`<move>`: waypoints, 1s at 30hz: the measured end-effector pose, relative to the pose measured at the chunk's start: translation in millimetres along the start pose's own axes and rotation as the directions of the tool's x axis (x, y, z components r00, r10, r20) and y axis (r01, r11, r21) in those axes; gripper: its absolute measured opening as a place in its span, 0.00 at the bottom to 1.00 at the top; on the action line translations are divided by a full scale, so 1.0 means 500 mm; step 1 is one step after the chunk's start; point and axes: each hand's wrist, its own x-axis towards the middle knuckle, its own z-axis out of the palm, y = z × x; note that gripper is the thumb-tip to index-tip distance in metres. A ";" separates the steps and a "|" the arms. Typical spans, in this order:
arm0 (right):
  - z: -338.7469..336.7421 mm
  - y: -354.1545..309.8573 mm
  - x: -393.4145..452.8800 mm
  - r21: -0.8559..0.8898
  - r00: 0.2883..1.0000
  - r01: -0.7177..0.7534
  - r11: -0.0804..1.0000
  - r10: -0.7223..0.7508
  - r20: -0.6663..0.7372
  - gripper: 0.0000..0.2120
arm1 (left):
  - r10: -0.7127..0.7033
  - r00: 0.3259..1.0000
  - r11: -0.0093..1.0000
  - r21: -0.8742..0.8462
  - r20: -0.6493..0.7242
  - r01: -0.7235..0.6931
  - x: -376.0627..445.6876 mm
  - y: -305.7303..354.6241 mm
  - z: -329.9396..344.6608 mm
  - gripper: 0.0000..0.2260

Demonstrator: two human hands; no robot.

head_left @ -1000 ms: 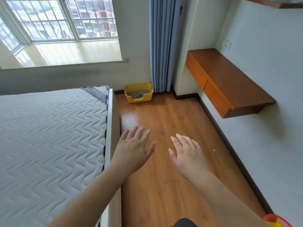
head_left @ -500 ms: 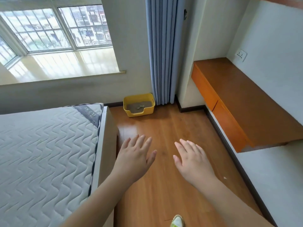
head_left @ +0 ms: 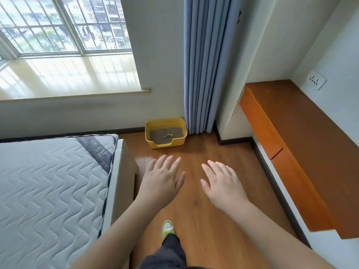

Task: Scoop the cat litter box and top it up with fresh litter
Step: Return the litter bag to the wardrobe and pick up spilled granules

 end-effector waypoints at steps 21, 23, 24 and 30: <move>-0.042 0.133 0.550 0.040 0.991 -0.131 0.991 0.131 0.017 0.25 | 0.117 0.986 0.990 -0.087 0.116 -0.107 0.561 -0.149 0.055 0.27; -0.036 0.166 0.626 0.060 0.992 -0.125 0.990 0.124 0.015 0.25 | 0.099 0.991 0.992 -0.082 0.088 -0.092 0.635 -0.148 0.070 0.27; -0.032 0.186 0.666 0.065 0.993 -0.118 0.991 0.117 0.020 0.25 | 0.094 0.992 0.994 -0.071 0.078 -0.089 0.675 -0.149 0.076 0.27; -0.013 0.311 0.868 0.050 0.993 -0.073 0.996 0.068 0.097 0.24 | 0.022 0.997 0.998 -0.053 0.079 -0.018 0.908 -0.147 0.110 0.28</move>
